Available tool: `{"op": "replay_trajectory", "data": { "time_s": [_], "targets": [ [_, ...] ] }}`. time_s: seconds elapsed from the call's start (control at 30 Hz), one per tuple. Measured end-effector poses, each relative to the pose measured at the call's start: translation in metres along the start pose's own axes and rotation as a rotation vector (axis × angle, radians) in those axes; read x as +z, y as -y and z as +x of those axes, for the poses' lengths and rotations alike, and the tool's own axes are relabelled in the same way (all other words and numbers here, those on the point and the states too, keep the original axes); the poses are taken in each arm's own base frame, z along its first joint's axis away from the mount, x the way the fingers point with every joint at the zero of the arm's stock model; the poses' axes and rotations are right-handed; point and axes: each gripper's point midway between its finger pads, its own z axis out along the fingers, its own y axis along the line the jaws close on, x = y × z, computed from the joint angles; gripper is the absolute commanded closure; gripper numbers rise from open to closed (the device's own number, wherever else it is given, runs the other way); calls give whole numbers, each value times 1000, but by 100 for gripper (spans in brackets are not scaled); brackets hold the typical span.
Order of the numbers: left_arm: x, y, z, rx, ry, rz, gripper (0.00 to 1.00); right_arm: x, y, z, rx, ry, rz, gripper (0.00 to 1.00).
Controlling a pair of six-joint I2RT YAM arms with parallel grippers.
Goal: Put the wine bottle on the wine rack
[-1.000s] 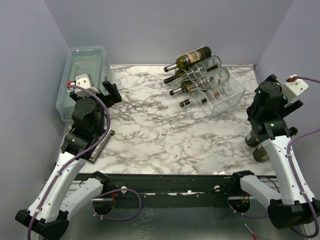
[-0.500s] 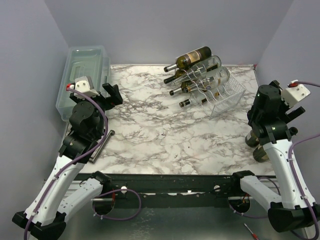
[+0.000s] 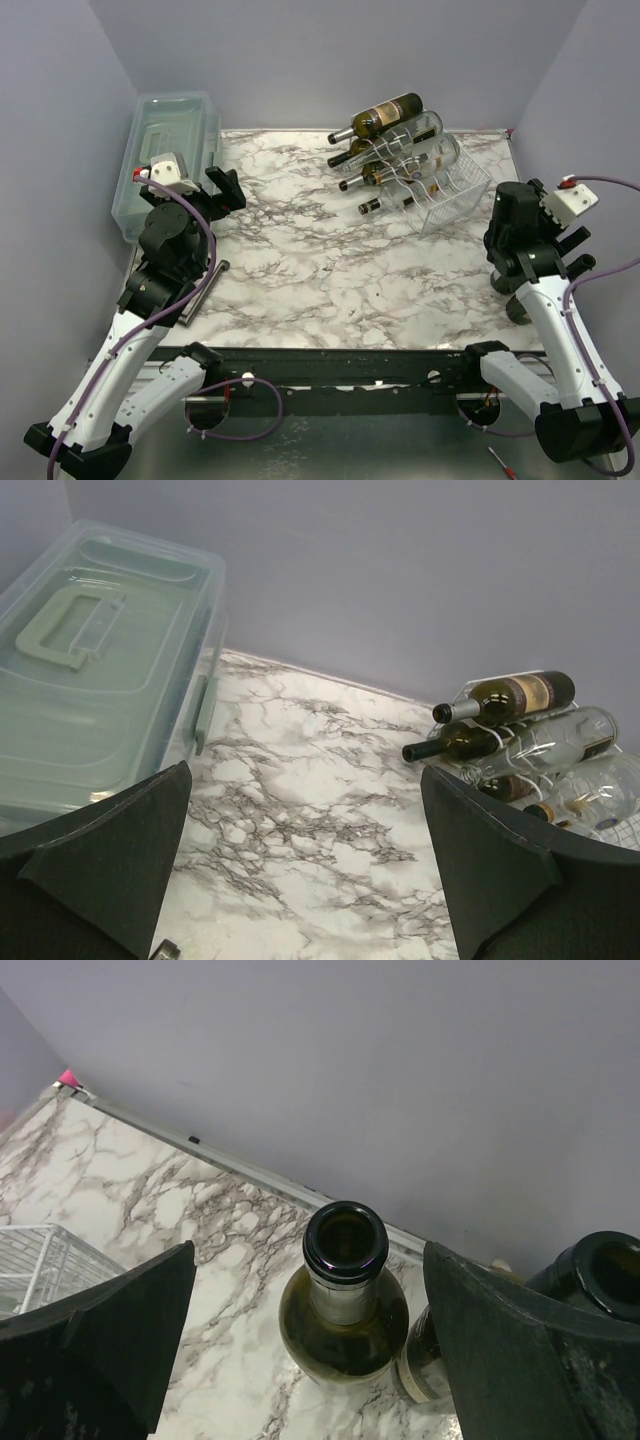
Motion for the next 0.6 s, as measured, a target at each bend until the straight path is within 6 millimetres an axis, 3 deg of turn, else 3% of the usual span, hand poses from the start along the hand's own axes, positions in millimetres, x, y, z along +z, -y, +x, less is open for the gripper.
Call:
{"op": "replay_trajectory", "data": {
  "time_s": [0.4, 0.6],
  "targets": [
    [0, 0, 0, 4, -1, -1, 1, 10, -5, 29, -44, -26, 25, 6],
    [3, 0, 4, 14, -11, -4, 1, 14, -8, 42, -68, -24, 28, 17]
  ]
}}
